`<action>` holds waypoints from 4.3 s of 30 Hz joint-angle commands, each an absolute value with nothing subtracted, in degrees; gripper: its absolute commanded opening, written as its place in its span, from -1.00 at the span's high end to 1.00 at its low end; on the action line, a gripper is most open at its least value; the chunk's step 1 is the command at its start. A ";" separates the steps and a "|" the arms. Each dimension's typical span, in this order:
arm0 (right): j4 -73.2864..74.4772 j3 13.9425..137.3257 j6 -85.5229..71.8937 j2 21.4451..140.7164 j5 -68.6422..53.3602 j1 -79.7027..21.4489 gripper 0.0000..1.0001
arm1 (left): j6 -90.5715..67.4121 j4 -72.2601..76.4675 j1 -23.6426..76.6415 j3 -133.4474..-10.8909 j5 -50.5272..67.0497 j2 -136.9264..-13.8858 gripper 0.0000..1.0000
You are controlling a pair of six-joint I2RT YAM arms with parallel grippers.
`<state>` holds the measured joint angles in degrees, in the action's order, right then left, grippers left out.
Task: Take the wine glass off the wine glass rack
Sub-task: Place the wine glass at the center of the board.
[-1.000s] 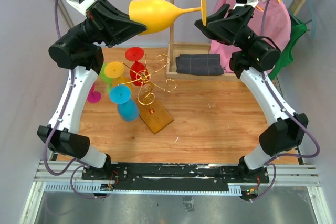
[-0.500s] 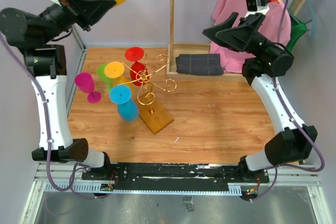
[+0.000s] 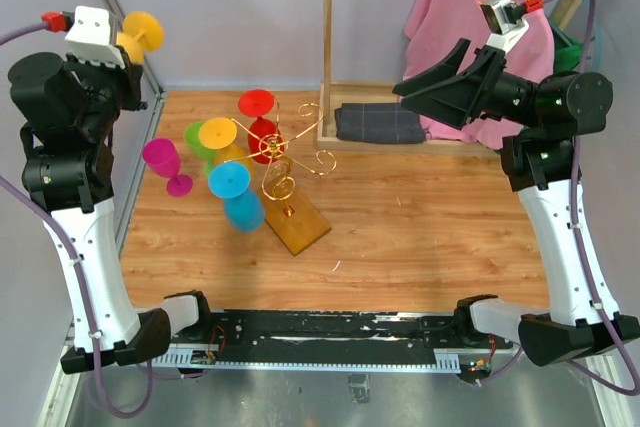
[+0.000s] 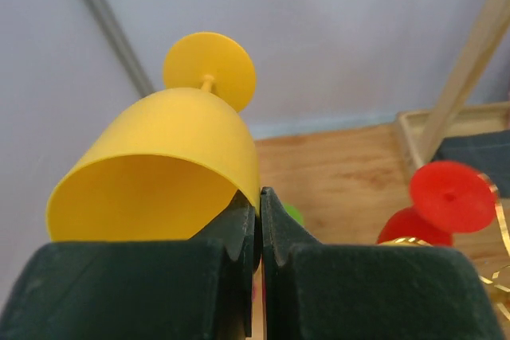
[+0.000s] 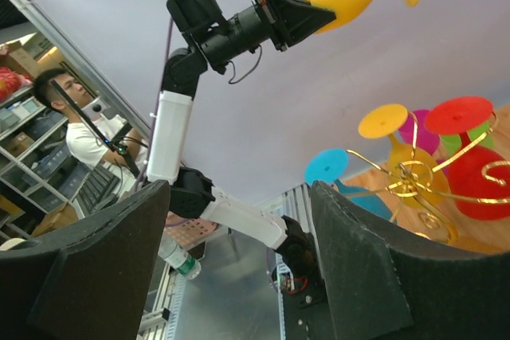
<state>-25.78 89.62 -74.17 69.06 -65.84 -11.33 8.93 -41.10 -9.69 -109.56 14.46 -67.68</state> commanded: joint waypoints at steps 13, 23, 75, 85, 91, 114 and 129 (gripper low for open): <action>12.29 87.49 -45.09 63.75 -64.65 -8.70 -0.97 | 5.67 -62.06 -11.38 -98.95 -2.69 -61.90 0.99; 30.42 93.07 -33.35 67.44 -60.78 -6.10 -0.97 | 8.65 -62.93 -11.42 -90.50 11.58 -56.87 0.99; 37.11 96.07 -30.65 67.77 -58.00 -3.63 -0.97 | 18.11 -56.45 -12.08 -66.63 11.29 -62.80 0.99; 37.07 96.16 -30.81 68.14 -58.21 -3.43 -0.97 | 18.66 -56.47 -12.07 -69.83 8.64 -68.16 0.99; 37.14 95.56 -31.00 67.35 -58.14 -3.26 -0.97 | 17.49 -57.00 -12.13 -70.07 7.71 -69.55 0.99; 37.15 94.05 -30.88 65.98 -58.89 -2.21 -0.97 | 15.80 -59.03 -12.13 -73.66 7.69 -76.80 0.99; 37.14 93.50 -31.29 64.96 -59.21 -1.85 -0.97 | 15.82 -59.62 -12.19 -75.21 7.68 -77.75 0.34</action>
<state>37.60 93.89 -31.22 66.22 -58.04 -2.83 15.79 -59.33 -11.81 -73.87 7.55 -77.95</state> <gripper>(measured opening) 0.985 0.326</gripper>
